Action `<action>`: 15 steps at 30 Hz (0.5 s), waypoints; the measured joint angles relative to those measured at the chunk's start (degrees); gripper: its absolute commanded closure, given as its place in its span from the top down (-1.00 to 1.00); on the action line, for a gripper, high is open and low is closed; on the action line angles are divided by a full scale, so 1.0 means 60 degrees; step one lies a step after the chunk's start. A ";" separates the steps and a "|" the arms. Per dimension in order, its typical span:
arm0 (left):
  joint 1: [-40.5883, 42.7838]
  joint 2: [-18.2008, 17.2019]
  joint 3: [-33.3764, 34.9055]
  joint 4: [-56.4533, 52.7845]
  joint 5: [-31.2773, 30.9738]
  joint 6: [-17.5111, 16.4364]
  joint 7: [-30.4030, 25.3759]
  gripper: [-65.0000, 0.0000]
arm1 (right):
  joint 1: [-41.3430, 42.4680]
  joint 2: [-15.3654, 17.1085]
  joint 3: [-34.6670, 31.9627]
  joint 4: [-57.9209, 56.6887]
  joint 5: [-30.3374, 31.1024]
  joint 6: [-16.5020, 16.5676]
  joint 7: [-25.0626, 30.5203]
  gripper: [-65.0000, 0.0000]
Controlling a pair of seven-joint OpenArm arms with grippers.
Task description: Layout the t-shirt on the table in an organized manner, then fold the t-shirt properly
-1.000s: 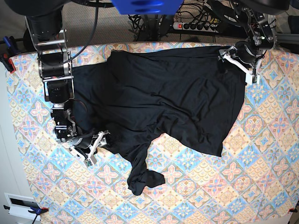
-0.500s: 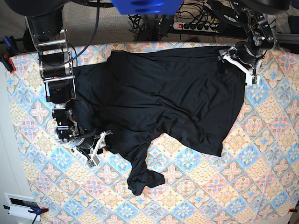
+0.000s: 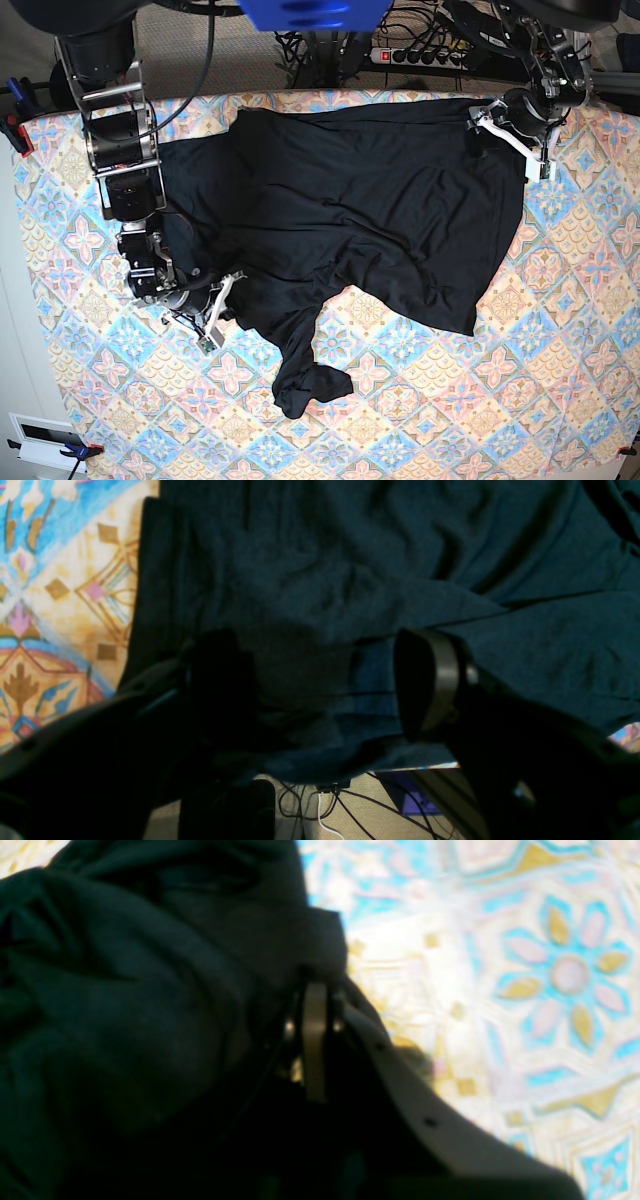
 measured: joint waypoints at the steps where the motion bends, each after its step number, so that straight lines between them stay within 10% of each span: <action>1: -0.0004 0.0000 0.0000 0.0000 0.0000 0.0000 0.0000 0.39 | 0.0007 0.0004 0.0000 0.0000 0.0000 0.0000 0.0000 -1.00; 15: 0.0000 0.0000 0.0000 0.0000 0.0000 0.0000 0.0000 0.39 | 0.0004 0.0040 0.1231 0.0004 0.0036 -0.1158 0.0353 -1.00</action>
